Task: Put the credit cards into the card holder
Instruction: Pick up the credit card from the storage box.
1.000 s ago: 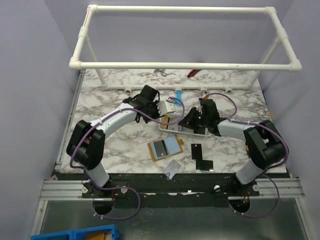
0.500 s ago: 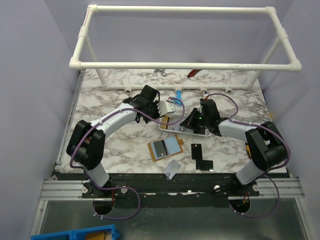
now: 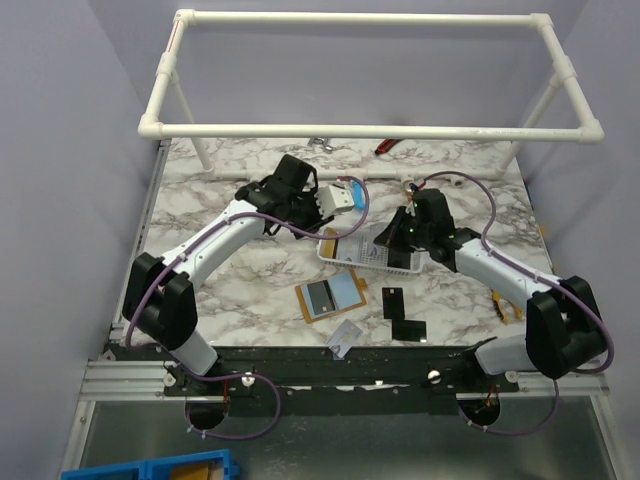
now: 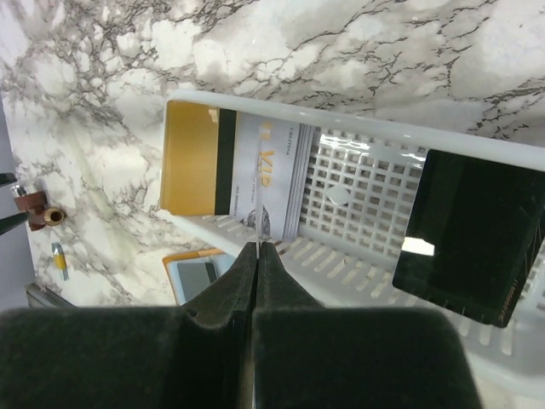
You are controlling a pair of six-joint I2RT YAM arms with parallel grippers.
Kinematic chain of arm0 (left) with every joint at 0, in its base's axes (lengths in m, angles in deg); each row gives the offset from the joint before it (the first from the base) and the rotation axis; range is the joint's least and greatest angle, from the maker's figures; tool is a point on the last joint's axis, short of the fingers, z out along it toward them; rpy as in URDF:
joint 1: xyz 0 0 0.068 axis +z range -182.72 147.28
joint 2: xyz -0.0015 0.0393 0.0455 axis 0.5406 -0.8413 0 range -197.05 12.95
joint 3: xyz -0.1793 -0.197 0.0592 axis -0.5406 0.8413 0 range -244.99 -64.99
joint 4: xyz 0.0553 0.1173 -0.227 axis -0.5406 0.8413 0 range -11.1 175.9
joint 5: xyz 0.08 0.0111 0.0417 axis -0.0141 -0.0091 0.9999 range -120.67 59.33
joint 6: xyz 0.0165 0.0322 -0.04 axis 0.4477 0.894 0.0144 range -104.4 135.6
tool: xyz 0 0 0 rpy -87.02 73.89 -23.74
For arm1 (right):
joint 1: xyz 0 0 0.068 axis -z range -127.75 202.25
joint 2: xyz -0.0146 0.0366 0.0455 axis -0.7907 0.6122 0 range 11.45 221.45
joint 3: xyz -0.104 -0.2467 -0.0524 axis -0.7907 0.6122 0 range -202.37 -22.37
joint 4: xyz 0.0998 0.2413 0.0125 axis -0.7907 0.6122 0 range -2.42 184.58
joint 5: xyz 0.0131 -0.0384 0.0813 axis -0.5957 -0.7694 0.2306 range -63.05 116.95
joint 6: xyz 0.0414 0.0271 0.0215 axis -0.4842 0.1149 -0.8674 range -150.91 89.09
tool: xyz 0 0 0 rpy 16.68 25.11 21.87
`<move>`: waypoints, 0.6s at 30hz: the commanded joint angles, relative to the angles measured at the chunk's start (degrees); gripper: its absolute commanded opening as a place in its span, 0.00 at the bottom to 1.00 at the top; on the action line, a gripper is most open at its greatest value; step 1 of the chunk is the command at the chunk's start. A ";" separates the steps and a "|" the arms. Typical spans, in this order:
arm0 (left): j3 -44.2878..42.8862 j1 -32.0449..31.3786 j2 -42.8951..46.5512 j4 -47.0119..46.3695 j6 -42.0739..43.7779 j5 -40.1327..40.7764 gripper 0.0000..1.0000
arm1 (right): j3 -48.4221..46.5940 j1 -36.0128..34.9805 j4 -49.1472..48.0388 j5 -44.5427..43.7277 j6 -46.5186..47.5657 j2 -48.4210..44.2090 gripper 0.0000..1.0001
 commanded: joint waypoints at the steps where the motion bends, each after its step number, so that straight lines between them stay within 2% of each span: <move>1: -1.82 -0.40 3.50 4.10 -4.65 -12.94 0.30 | 0.33 -0.15 4.09 0.68 4.99 -5.05 0.01; 10: -0.77 1.93 4.09 3.35 -13.08 -34.57 0.35 | 6.26 -0.19 -10.40 27.85 7.57 -11.20 0.01; 13: -0.62 3.45 3.63 3.25 -15.89 -40.90 0.37 | 6.78 -0.14 -12.33 31.43 7.11 -11.83 0.01; 18: 2.17 3.88 3.20 -2.03 -21.67 -45.13 0.37 | 6.47 -0.19 -14.39 34.87 6.34 -11.45 0.01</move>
